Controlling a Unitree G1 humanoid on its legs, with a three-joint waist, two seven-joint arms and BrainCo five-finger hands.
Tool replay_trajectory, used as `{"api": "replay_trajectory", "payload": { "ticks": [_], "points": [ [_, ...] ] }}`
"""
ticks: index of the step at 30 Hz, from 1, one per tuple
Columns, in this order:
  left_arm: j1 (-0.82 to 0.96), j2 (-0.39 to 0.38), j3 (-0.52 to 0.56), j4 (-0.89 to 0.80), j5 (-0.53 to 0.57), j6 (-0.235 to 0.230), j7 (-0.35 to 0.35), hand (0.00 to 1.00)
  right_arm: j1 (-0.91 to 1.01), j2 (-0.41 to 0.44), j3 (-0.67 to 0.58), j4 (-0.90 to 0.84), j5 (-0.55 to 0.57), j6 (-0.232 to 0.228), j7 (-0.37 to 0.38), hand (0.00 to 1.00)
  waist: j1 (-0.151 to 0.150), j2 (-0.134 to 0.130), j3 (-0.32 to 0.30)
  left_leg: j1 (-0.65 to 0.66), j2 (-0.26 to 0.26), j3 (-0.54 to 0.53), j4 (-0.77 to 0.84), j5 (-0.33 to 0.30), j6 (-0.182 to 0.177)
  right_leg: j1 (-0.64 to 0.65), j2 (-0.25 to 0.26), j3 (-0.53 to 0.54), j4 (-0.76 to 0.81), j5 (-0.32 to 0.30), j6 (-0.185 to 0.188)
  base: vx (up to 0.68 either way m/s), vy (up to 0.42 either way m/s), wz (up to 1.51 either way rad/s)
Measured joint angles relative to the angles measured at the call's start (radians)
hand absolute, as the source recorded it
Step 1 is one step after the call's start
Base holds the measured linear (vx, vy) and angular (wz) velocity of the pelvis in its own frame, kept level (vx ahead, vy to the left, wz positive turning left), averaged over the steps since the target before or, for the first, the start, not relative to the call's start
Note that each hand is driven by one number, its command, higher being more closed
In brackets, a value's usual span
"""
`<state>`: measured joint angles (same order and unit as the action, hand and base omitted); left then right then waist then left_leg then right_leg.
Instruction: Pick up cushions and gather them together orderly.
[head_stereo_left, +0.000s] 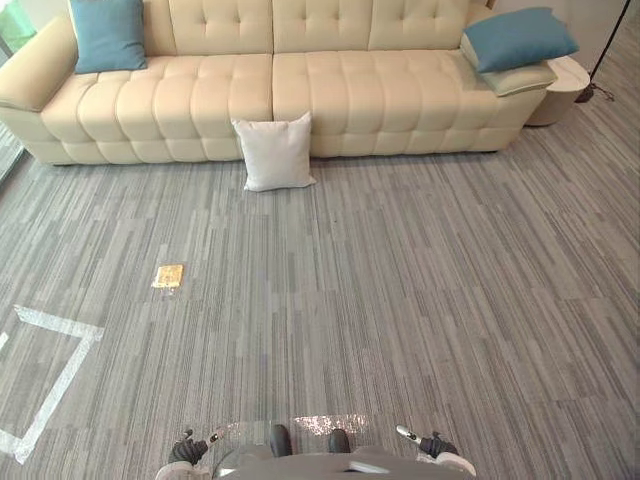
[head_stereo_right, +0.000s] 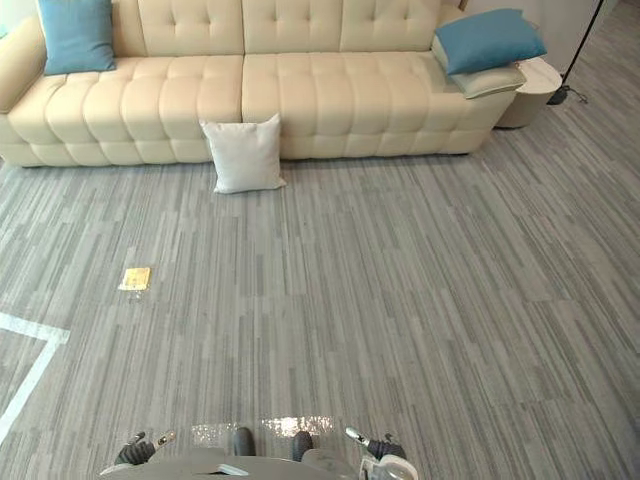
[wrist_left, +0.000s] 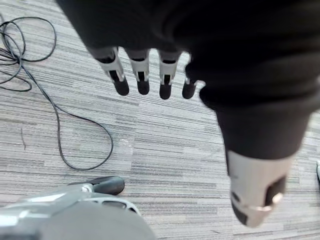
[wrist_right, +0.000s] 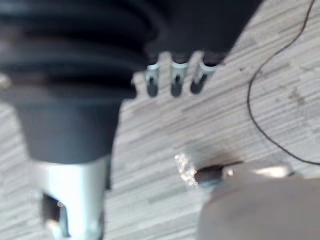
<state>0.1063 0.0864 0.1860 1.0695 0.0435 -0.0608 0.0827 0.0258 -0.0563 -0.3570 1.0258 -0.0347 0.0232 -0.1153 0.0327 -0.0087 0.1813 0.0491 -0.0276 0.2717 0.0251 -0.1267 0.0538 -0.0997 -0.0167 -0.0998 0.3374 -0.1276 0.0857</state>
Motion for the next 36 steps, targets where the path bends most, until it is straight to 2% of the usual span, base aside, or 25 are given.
{"api": "replay_trajectory", "payload": {
  "ticks": [2,4,7,9,10,11,12,13,14,15,16,17,18,19,20,22,23,25,26,28,29,31,33,34,36],
  "points": [
    [-0.01,0.005,-0.013,0.0,0.001,0.001,0.0,0.0,0.007,-0.002,0.0,-0.03,0.001,-0.003,0.0,0.0,-0.01,0.011,0.007,0.025,0.007,-0.018,0.039,-0.041,0.02,-0.092,-0.027,-0.064,0.223,-0.038,-0.015,0.17,0.067,0.06],
    [-0.017,0.011,-0.013,0.0,0.001,0.002,0.0,0.0,0.008,-0.003,0.0,-0.029,0.003,-0.006,0.0,0.0,-0.012,0.003,0.007,0.039,0.009,-0.035,0.061,-0.072,0.02,-0.138,-0.043,-0.097,0.297,-0.092,-0.02,0.24,0.05,0.23],
    [-0.043,0.01,-0.013,0.0,0.0,0.003,0.0,0.0,0.005,-0.008,0.001,-0.028,0.008,-0.007,0.0,0.0,-0.027,0.004,0.009,0.07,0.023,-0.082,0.056,-0.097,0.008,-0.221,-0.045,-0.167,0.245,-0.131,-0.03,0.4,0.004,0.48],
    [-0.065,0.004,-0.021,0.0,0.0,0.003,0.0,0.0,-0.001,-0.018,0.0,-0.028,0.009,-0.007,-0.001,0.0,-0.043,0.02,0.029,0.117,0.054,-0.113,0.031,-0.116,-0.012,-0.287,-0.006,-0.189,0.137,-0.085,-0.05,0.46,-0.049,0.56],
    [-0.074,0.002,-0.037,0.0,0.0,0.002,0.0,0.0,0.001,-0.018,0.001,-0.027,0.008,-0.006,-0.001,0.0,-0.059,0.026,0.041,0.148,0.067,-0.139,0.01,-0.123,-0.029,-0.311,0.014,-0.186,0.059,-0.029,-0.053,0.51,-0.079,0.77],
    [-0.081,0.0,-0.047,-0.001,0.001,0.002,-0.001,0.0,0.014,-0.013,-0.001,-0.027,0.008,-0.004,-0.001,0.0,-0.067,0.02,0.044,0.172,0.068,-0.161,0.002,-0.136,-0.052,-0.325,0.022,-0.178,-0.019,0.034,-0.059,0.56,-0.123,0.78],
    [-0.085,-0.003,-0.051,-0.001,0.001,0.001,-0.002,0.0,0.024,-0.009,-0.001,-0.026,0.007,-0.002,-0.001,0.0,-0.067,0.015,0.046,0.188,0.067,-0.169,0.002,-0.146,-0.068,-0.33,0.022,-0.168,-0.044,0.065,-0.068,0.71,-0.193,0.72],
    [-0.081,-0.01,-0.05,-0.001,0.001,0.0,-0.001,0.0,0.047,0.003,-0.004,-0.027,0.007,0.001,-0.001,0.0,-0.067,0.0,0.04,0.219,0.054,-0.182,0.003,-0.161,-0.094,-0.337,0.015,-0.147,-0.067,0.111,-0.096,0.63,-0.199,0.63],
    [-0.084,-0.034,-0.029,-0.002,0.002,0.0,-0.002,0.0,0.055,0.002,-0.016,-0.03,0.006,0.002,0.001,0.0,-0.073,0.006,0.044,0.25,0.071,-0.192,0.024,-0.179,-0.121,-0.344,0.01,-0.147,0.016,0.17,-0.148,0.62,-0.23,0.53],
    [-0.081,-0.052,-0.019,-0.016,0.001,-0.002,-0.002,0.0,0.052,0.0,-0.02,-0.033,0.005,0.002,0.002,0.0,-0.073,0.027,0.044,0.228,0.09,-0.184,0.079,-0.175,-0.129,-0.349,0.012,-0.161,0.046,0.129,-0.162,0.58,-0.259,0.35],
    [-0.081,-0.07,-0.004,-0.031,0.001,-0.002,-0.003,0.0,0.046,-0.001,-0.019,-0.047,0.004,0.0,0.002,0.0,-0.074,0.037,0.048,0.163,0.11,-0.171,0.231,-0.173,-0.134,-0.342,0.017,-0.165,0.062,0.082,-0.161,0.67,-0.32,0.23],
    [-0.081,-0.085,0.023,-0.044,0.001,-0.003,-0.004,0.0,0.047,-0.001,-0.019,-0.071,0.0,0.002,0.001,0.0,-0.078,0.051,0.057,0.064,0.148,-0.156,0.473,-0.144,-0.153,-0.294,0.04,-0.165,0.052,0.053,-0.167,0.56,-0.276,0.2],
    [-0.08,-0.088,0.039,-0.049,0.0,-0.002,-0.004,0.0,0.047,-0.003,-0.018,-0.077,0.0,0.001,0.0,0.0,-0.076,0.055,0.06,0.025,0.172,-0.158,0.589,-0.124,-0.162,-0.264,0.051,-0.167,0.043,0.04,-0.176,0.57,-0.251,0.04],
    [-0.076,-0.092,0.068,-0.066,-0.001,-0.001,-0.004,0.0,0.049,-0.007,-0.008,-0.087,-0.001,0.001,-0.002,0.0,-0.069,0.057,0.061,-0.048,0.218,-0.149,0.832,-0.106,-0.187,-0.188,0.075,-0.166,0.025,0.02,-0.185,0.54,-0.223,-0.18],
    [-0.076,-0.099,0.077,-0.096,-0.001,-0.001,-0.004,0.0,0.052,-0.009,0.007,-0.106,0.0,0.001,-0.001,0.0,-0.056,0.052,0.063,-0.109,0.264,-0.112,0.98,-0.099,-0.197,-0.121,0.086,-0.153,0.008,0.01,-0.199,0.51,-0.202,-0.22],
    [-0.077,-0.105,0.087,-0.12,-0.003,-0.004,-0.004,0.0,0.045,-0.006,0.019,-0.112,0.001,-0.005,-0.004,0.0,-0.047,0.046,0.065,-0.16,0.295,-0.067,1.04,-0.101,-0.18,-0.061,0.089,-0.135,-0.021,-0.001,-0.21,0.42,-0.142,-0.22],
    [-0.082,-0.115,0.097,-0.14,-0.011,-0.007,-0.003,0.0,0.036,-0.007,0.023,-0.116,0.007,-0.007,-0.003,0.0,-0.04,0.04,0.067,-0.229,0.325,-0.026,1.069,-0.109,-0.15,0.001,0.092,-0.117,-0.07,-0.016,-0.2,0.49,-0.112,-0.24],
    [-0.088,-0.119,0.098,-0.156,-0.021,-0.009,-0.003,0.0,0.032,-0.005,0.023,-0.131,0.011,-0.007,-0.005,0.0,-0.029,0.047,0.065,-0.319,0.341,-0.008,1.046,-0.122,-0.128,0.052,0.093,-0.11,-0.114,-0.026,-0.188,0.37,-0.035,-0.15],
    [-0.09,-0.116,0.101,-0.157,-0.022,-0.015,-0.003,0.0,0.033,0.003,0.029,-0.145,0.011,-0.006,-0.006,0.0,-0.023,0.043,0.068,-0.377,0.34,0.015,0.958,-0.135,-0.106,0.101,0.091,-0.104,-0.151,-0.031,-0.179,0.29,0.045,-0.02],
    [-0.093,-0.112,0.105,-0.157,-0.022,-0.018,-0.003,0.0,0.032,0.01,0.041,-0.147,0.011,-0.006,-0.006,0.0,-0.015,0.04,0.069,-0.409,0.323,0.031,0.817,-0.14,-0.097,0.146,0.088,-0.103,-0.182,-0.039,-0.168,0.3,0.088,0.01],
    [-0.102,-0.116,0.111,-0.156,-0.022,-0.017,-0.002,0.0,0.031,0.024,0.039,-0.146,0.011,-0.005,-0.006,0.0,0.004,0.031,0.072,-0.419,0.284,0.024,0.619,-0.133,-0.105,0.185,0.071,-0.1,-0.195,-0.055,-0.149,0.32,0.141,0.02],
    [-0.102,-0.117,0.119,-0.156,-0.023,-0.021,-0.002,0.0,0.029,0.039,0.041,-0.145,0.011,-0.006,-0.007,0.0,0.015,0.025,0.07,-0.439,0.243,-0.002,0.423,-0.078,-0.113,0.22,0.046,-0.093,-0.203,-0.084,-0.119,0.36,0.196,-0.02],
    [-0.099,-0.125,0.128,-0.156,-0.043,-0.025,0.001,0.0,0.028,0.042,0.063,-0.146,0.009,-0.007,-0.011,0.0,0.024,0.03,0.063,-0.447,0.244,-0.005,0.31,-0.027,-0.119,0.228,0.033,-0.071,-0.195,-0.128,-0.084,0.3,0.24,-0.23],
    [-0.097,-0.123,0.136,-0.156,-0.052,-0.026,0.0,0.0,0.028,0.041,0.072,-0.145,0.01,-0.007,-0.017,0.0,0.024,0.029,0.061,-0.451,0.247,-0.01,0.302,0.024,-0.103,0.245,0.022,-0.05,-0.18,-0.159,-0.06,0.4,0.345,-0.31],
    [-0.089,-0.115,0.15,-0.157,-0.073,-0.027,-0.001,0.0,0.048,0.055,0.071,-0.14,0.01,-0.006,-0.025,0.0,0.039,-0.01,0.021,-0.452,0.221,0.01,0.383,0.084,-0.074,0.257,-0.036,-0.015,-0.152,-0.204,-0.018,0.54,0.404,-0.64]
  ]
}}
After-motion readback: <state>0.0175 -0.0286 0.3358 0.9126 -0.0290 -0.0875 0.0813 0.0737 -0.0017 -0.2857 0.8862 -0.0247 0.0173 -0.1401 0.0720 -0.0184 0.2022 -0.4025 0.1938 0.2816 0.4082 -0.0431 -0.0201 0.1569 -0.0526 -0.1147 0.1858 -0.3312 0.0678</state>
